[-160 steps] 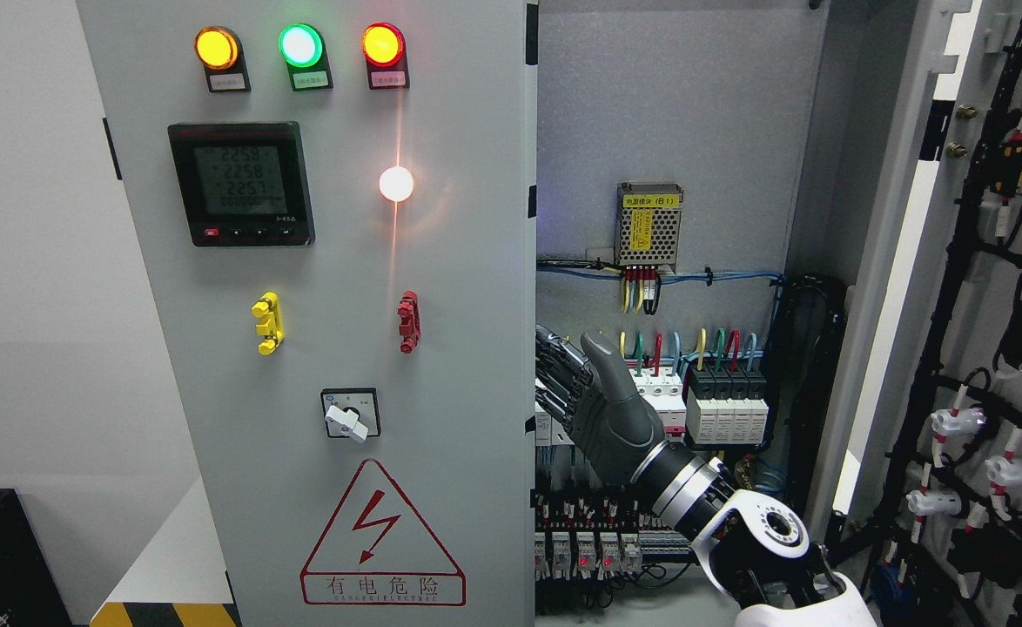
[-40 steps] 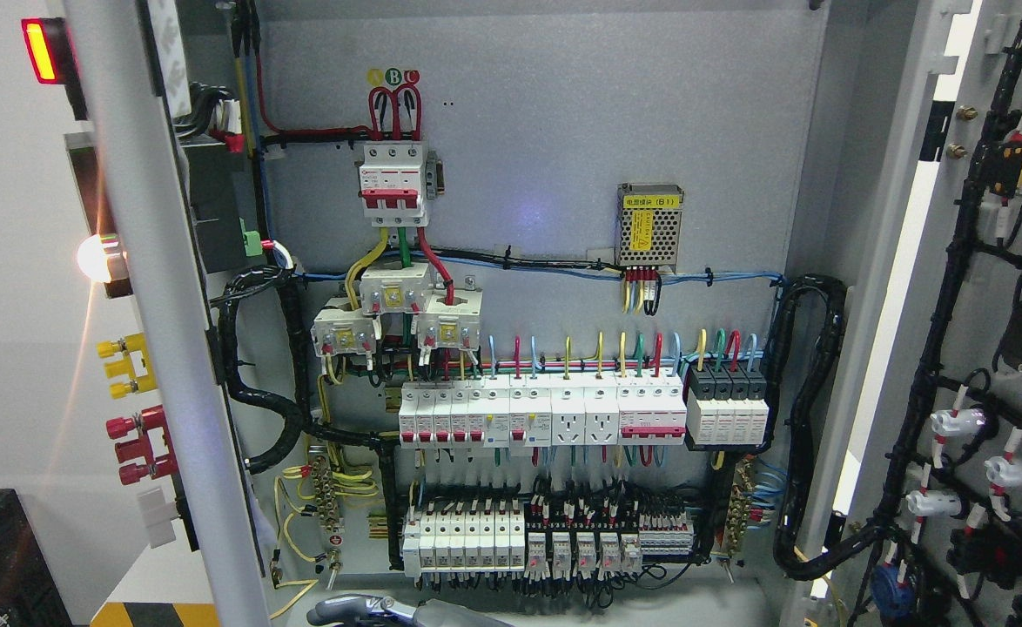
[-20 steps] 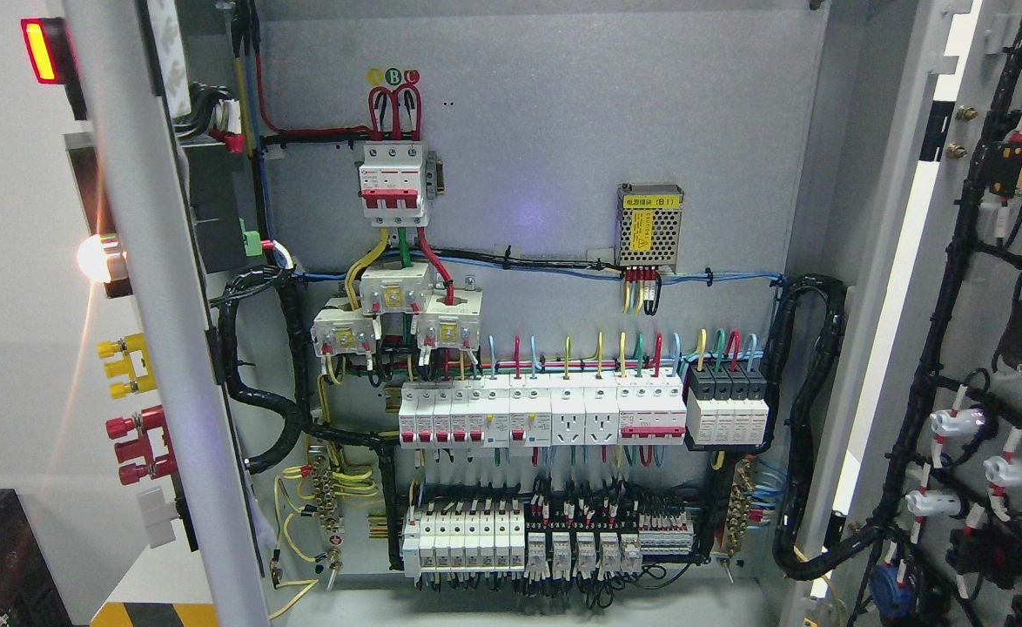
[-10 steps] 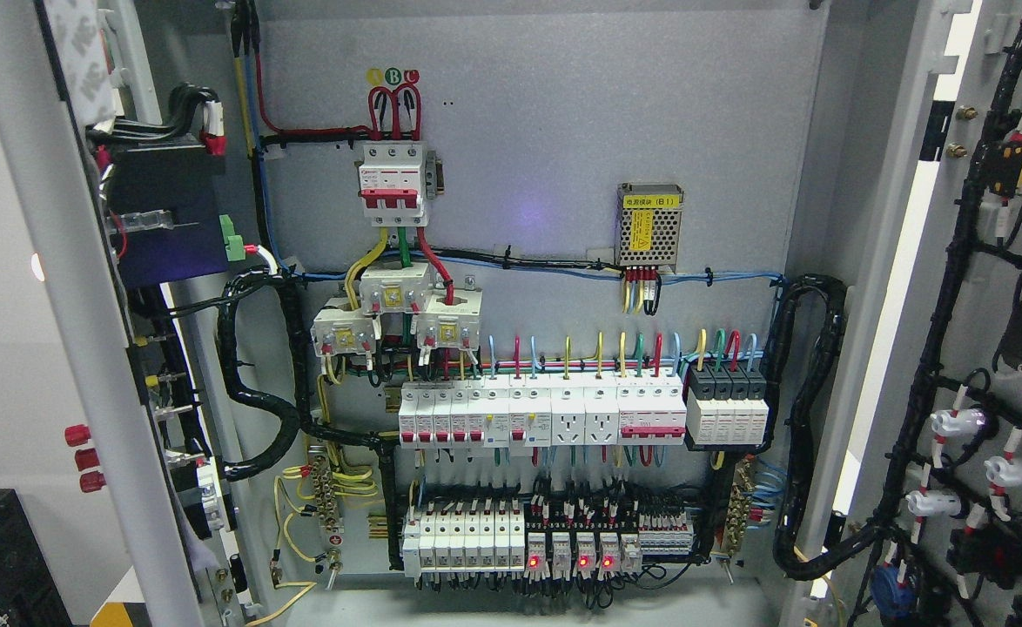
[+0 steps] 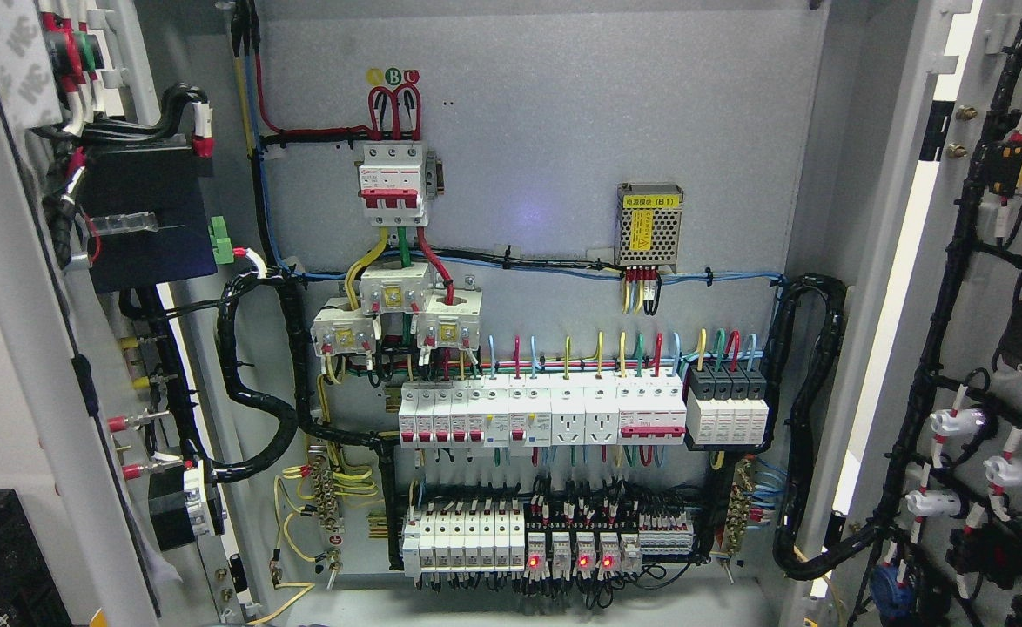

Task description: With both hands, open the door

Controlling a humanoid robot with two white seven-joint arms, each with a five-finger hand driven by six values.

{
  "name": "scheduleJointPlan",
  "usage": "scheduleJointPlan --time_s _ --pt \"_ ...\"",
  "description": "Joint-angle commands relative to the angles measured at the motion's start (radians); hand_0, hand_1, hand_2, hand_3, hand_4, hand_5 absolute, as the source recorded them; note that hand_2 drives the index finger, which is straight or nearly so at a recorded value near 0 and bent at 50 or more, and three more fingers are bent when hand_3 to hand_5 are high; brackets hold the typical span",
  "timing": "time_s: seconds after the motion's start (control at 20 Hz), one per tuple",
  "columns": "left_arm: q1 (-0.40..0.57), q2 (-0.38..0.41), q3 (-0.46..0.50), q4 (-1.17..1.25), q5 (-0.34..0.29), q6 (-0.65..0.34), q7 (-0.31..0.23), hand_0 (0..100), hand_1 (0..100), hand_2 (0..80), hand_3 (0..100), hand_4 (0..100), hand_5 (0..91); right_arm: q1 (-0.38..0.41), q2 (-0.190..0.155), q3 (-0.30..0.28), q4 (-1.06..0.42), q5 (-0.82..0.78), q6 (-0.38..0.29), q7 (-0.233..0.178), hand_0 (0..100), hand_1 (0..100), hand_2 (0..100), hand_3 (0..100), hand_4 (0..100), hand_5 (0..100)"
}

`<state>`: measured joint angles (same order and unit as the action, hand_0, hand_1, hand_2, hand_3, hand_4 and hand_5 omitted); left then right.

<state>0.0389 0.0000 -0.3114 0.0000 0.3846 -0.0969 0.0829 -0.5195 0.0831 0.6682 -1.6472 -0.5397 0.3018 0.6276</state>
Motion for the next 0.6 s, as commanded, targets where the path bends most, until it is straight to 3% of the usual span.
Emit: scheduleJointPlan --time_s 0.0,0.55 --pt "-0.002 -0.018 0.0 -0.028 0.0 0.0 0.0 0 0 0.0 0 0 0.0 -0.005 0.026 0.042 0.02 0.001 -0.001 0.0 19 0 0 0 0 0" --pt "-0.01 0.017 0.002 -0.032 0.002 0.0 0.0 0 0 0.0 0 0 0.0 -0.025 0.027 0.082 0.033 0.003 0.0 -0.002 19 0 0 0 0 0"
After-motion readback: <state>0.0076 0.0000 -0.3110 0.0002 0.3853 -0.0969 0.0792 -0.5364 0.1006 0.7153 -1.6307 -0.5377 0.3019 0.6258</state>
